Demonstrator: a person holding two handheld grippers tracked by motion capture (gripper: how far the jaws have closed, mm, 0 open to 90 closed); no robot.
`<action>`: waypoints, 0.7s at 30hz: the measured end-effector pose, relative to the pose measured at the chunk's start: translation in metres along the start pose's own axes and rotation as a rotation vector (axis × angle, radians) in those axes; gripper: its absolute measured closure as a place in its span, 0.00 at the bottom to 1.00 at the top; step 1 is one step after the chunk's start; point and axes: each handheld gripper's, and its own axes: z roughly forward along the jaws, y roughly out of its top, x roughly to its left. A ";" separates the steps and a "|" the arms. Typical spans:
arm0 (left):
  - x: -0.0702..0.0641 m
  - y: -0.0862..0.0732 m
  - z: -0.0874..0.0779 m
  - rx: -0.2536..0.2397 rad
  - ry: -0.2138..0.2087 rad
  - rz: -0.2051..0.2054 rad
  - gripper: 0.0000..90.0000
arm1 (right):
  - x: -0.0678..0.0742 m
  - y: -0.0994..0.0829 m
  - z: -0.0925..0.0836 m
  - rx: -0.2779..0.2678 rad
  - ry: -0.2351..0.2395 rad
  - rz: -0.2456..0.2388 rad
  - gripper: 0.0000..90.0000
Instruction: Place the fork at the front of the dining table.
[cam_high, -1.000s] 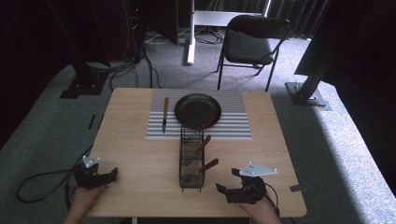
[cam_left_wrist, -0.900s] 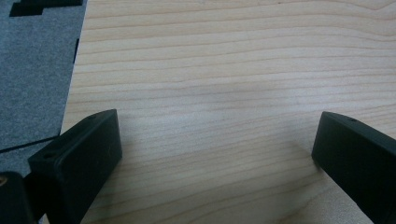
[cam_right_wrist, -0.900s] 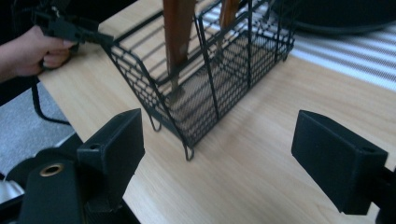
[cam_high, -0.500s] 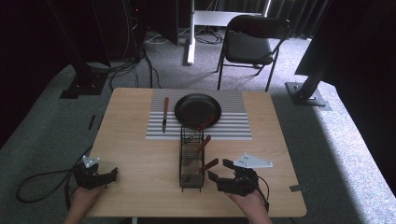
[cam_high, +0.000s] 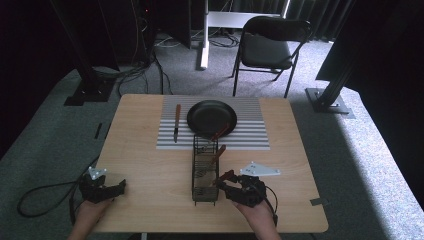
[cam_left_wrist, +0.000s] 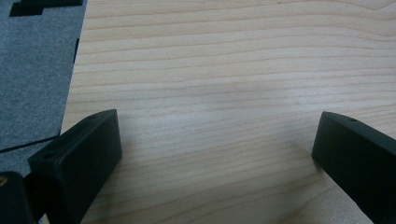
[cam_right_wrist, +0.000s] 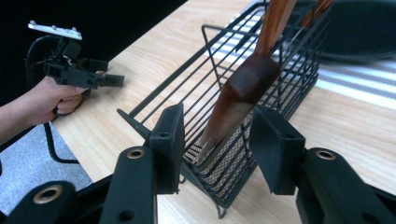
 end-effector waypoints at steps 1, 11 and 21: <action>0.000 0.000 0.000 0.000 0.000 0.000 0.02 | 0.000 -0.001 0.001 0.001 -0.001 0.004 0.66; 0.000 0.000 0.000 -0.001 0.000 -0.001 0.01 | -0.001 -0.005 0.006 0.009 0.005 0.040 0.80; 0.000 0.000 0.000 0.000 0.000 0.000 0.01 | -0.003 -0.004 0.007 0.011 0.020 0.046 0.85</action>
